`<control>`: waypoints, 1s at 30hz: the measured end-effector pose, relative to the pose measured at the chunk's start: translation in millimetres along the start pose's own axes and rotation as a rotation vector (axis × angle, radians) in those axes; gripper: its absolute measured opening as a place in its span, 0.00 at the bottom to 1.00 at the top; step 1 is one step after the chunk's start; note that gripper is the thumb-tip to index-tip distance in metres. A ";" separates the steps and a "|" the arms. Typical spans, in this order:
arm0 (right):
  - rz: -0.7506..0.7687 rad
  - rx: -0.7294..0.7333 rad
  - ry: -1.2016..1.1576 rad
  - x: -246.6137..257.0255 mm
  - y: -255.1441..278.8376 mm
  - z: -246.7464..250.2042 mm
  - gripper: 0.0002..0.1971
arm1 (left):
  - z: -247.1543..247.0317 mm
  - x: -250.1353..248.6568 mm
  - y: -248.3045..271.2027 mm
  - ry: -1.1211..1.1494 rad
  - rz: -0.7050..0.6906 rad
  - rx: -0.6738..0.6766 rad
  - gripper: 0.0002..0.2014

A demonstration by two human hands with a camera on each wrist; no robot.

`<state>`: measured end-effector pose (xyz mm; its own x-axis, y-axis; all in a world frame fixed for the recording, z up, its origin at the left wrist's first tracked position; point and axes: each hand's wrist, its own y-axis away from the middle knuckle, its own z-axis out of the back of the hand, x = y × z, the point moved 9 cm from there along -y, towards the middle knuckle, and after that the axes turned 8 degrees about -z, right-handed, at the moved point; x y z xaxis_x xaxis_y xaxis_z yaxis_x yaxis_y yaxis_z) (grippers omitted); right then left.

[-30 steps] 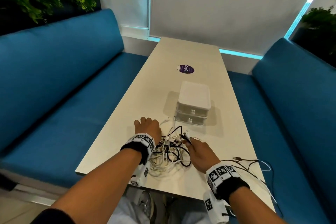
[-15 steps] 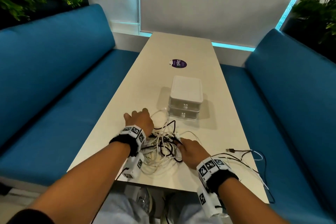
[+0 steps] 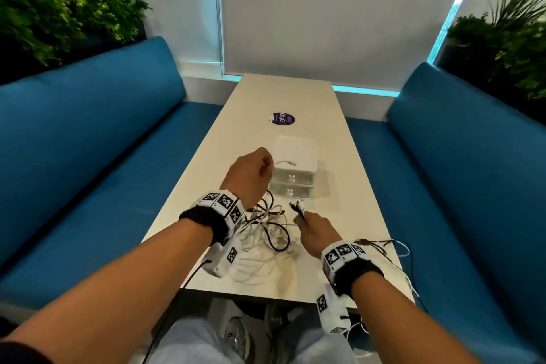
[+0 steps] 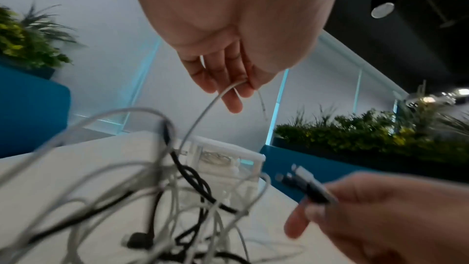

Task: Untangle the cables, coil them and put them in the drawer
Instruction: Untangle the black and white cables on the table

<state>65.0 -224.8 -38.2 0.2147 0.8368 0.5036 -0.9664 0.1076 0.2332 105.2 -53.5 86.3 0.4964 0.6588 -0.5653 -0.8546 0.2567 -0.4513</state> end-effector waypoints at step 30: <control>-0.136 -0.168 -0.101 -71.4 24.6 48.0 0.16 | -133.3 -21.1 81.6 -0.352 -0.223 0.389 0.13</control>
<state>32.7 -307.6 -28.5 0.3496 0.7514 0.5597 -0.9357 0.3106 0.1674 45.2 -140.7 -30.7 0.6478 0.7375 -0.1911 -0.7609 0.6144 -0.2086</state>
